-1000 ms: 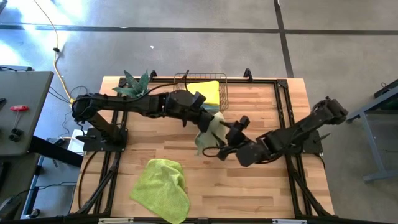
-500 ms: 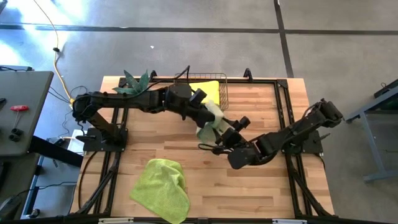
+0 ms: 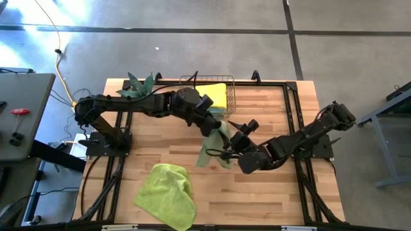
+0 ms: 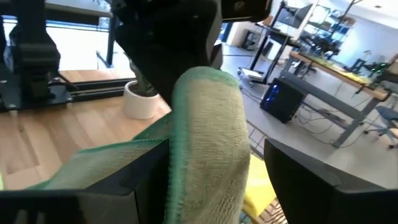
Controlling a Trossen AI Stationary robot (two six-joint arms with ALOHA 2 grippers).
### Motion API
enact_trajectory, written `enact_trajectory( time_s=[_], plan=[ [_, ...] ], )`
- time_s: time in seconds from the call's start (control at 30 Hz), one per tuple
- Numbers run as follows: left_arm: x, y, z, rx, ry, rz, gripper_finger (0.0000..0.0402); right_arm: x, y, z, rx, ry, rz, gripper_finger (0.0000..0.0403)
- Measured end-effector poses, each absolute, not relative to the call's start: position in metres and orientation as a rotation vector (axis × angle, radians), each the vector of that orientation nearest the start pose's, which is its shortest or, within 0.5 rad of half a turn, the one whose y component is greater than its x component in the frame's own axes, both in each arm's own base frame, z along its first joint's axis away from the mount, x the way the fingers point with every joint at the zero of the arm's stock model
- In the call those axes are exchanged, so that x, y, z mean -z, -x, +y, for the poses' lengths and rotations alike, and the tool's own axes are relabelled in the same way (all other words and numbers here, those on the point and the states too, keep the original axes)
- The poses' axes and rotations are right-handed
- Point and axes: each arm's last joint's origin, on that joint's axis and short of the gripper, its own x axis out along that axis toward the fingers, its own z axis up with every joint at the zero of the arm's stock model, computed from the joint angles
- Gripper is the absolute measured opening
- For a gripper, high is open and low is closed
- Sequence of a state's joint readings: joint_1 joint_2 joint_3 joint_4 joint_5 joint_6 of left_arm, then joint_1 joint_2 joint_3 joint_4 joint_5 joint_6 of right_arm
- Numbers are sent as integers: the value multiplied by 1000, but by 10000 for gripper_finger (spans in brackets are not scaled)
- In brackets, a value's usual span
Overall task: Fold microfiber towels
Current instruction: Fold the light blue microfiber cloth
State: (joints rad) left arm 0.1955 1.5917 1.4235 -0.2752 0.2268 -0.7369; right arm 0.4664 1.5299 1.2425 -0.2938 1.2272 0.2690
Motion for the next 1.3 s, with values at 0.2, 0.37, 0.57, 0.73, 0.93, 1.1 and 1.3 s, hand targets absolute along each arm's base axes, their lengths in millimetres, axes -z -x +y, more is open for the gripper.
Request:
enact_trajectory(
  time_s=[0.2,0.37,0.57,0.73,0.93,1.1,1.3],
  plan=[
    [-342,-357,63,-135,801,454,0,-313,-304,123,749,169,292,225],
    [-338,-355,61,-145,790,508,0,-312,-304,124,731,156,296,196],
    [-338,-357,53,-119,763,507,0,-311,-304,123,731,168,306,170],
    [-338,-357,49,-105,742,514,0,-311,-304,124,713,168,316,140],
    [-336,-357,47,-111,739,532,0,-312,-302,125,646,117,329,103],
    [-335,-357,44,-121,735,543,0,-313,-300,127,641,96,320,83],
    [-335,-357,35,-96,711,554,0,-313,-301,128,595,82,336,41]
  ],
)
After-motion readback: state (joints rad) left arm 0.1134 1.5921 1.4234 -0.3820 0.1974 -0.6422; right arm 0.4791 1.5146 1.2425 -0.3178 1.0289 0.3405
